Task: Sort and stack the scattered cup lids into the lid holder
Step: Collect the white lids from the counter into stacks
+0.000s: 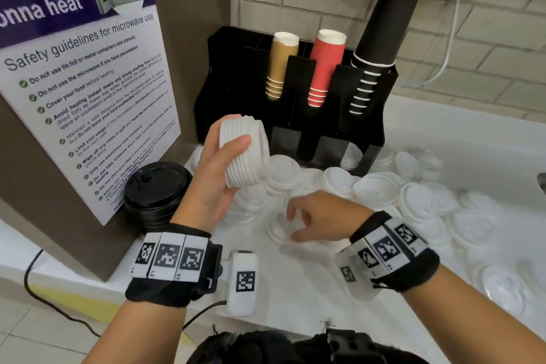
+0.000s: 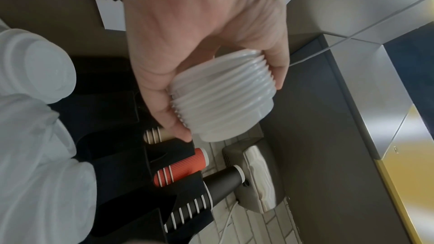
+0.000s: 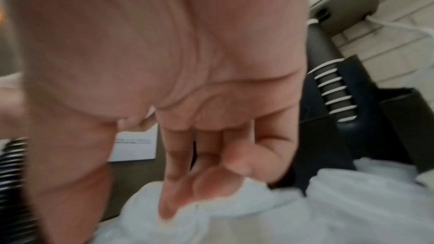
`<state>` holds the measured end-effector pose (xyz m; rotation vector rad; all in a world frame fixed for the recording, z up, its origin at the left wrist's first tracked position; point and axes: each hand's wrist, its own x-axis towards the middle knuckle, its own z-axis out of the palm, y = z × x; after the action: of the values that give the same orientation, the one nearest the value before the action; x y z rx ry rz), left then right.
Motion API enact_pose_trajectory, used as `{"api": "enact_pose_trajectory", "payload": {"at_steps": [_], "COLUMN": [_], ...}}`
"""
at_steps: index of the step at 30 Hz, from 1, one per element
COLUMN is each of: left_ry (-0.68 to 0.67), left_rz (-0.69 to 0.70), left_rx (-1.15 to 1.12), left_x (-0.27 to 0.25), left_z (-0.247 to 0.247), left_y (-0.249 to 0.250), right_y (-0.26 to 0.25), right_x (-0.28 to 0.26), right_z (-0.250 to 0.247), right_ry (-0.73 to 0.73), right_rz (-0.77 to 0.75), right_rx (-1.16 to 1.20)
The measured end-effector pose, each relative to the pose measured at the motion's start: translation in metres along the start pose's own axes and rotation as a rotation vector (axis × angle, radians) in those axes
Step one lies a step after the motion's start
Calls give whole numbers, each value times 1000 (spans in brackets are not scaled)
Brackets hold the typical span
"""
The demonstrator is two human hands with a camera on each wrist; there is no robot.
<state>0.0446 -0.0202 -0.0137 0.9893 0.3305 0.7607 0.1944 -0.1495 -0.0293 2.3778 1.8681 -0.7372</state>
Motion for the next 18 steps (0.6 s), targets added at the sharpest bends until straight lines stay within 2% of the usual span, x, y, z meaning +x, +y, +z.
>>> {"api": "enact_pose_trajectory", "payload": {"at_steps": [3,5,11,14,16,18], "left_ry": [-2,3,2,-9,-12,-11], "left_rz": [10,27,26,16,10,9], "left_rx": [-14,-10,9,28,32,36], "left_x": [-1,-3,-6,-6,-6,-6], "left_z": [1,1,0,0,1,4], "left_y": [6,10,12,10,9,8], "right_y": [23,39,65,61,56,50], "right_x": [-1,-3,-13,-16,-12,-3], "right_z": [-19,-29,-41,-26,-8,6], "right_ry": [228,278,111,33,65,161], "right_rz": [28,77,163,238,241,194], "right_rx": [-16,10,-26,-106,-210,-282]}}
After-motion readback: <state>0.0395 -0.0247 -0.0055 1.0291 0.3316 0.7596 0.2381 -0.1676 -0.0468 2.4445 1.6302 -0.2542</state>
